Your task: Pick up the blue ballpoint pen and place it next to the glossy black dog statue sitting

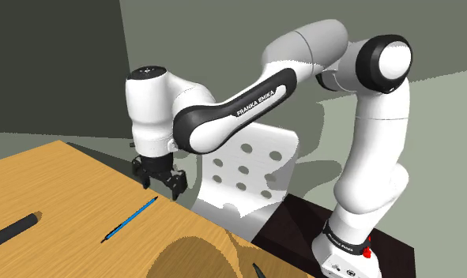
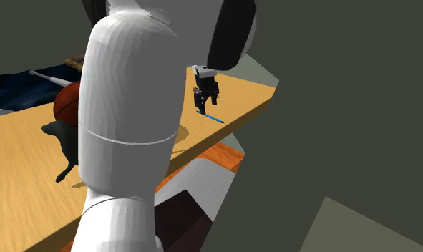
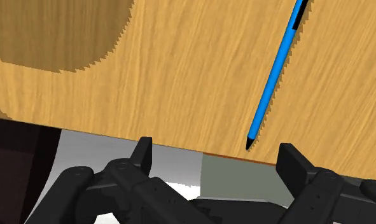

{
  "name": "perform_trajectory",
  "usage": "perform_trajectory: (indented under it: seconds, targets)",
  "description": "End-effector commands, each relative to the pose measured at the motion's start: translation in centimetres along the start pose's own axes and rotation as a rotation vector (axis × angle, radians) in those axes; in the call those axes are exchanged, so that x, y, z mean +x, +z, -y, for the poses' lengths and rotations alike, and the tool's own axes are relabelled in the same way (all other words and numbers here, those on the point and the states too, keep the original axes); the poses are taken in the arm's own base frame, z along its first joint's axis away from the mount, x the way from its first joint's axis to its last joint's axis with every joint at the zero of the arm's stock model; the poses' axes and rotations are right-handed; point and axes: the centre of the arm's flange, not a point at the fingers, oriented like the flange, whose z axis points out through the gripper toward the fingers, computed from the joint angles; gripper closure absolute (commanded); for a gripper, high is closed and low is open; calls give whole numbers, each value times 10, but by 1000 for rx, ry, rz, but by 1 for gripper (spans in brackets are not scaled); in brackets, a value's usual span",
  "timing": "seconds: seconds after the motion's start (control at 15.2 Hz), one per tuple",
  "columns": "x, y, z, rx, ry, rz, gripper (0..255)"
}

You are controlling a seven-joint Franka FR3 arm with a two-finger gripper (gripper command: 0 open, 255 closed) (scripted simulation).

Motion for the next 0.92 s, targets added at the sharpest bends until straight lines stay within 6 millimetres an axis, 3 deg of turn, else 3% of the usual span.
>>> perform_trajectory:
  seconds: [0.0,0.2,0.66,0.86]
  targets:
    - [-5,17,27,1,84,-21,0]
    - [-8,32,56,-1,176,-36,0]
    - [-6,69,56,-1,176,-36,0]
    - [-6,72,56,-1,176,-36,0]
